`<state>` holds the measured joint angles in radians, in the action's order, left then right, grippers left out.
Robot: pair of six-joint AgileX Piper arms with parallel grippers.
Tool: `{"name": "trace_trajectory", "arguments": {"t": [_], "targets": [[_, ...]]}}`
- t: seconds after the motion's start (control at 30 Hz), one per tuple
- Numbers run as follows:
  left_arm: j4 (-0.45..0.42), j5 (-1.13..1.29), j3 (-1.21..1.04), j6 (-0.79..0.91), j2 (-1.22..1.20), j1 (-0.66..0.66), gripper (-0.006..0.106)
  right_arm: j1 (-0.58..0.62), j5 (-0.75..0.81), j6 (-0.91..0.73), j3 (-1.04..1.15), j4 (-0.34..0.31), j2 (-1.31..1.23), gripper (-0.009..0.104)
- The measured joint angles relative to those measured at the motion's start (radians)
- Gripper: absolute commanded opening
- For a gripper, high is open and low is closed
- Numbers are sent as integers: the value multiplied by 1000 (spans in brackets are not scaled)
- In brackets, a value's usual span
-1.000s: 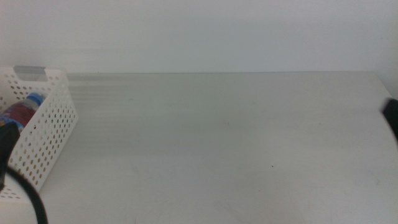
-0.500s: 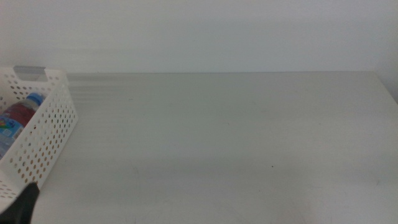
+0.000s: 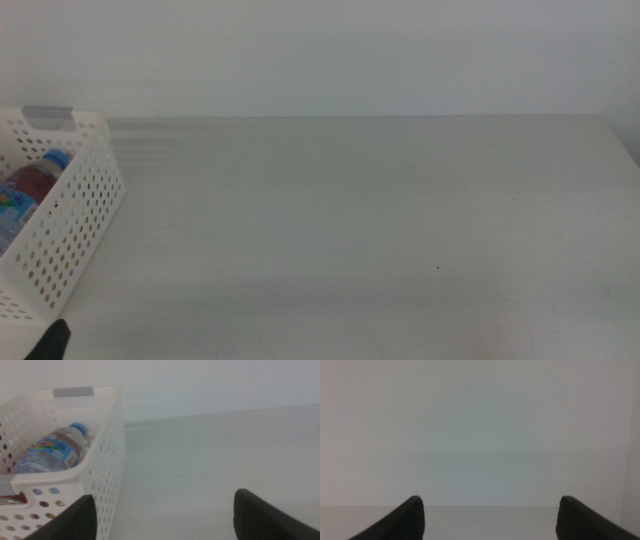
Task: Use arms to grab the bottles and put them into the dustbin to the left of the table.
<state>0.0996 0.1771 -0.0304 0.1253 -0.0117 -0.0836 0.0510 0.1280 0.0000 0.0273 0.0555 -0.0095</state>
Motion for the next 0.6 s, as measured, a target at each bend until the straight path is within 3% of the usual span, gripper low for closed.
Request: {"name": "trace_trajectory", "arguments": {"t": [0.2, 0.47, 0.6], "targets": [[0, -6, 0, 0, -1, 37, 90, 0, -29, 0, 1, 0, 0, 72], [1, -5, 0, 0, -2, 59, 90, 0, -259, 0, 1, 0, 0, 72], [1, -5, 0, 0, -2, 59, 90, -9, -298, 0, 1, 0, 0, 72]]}}
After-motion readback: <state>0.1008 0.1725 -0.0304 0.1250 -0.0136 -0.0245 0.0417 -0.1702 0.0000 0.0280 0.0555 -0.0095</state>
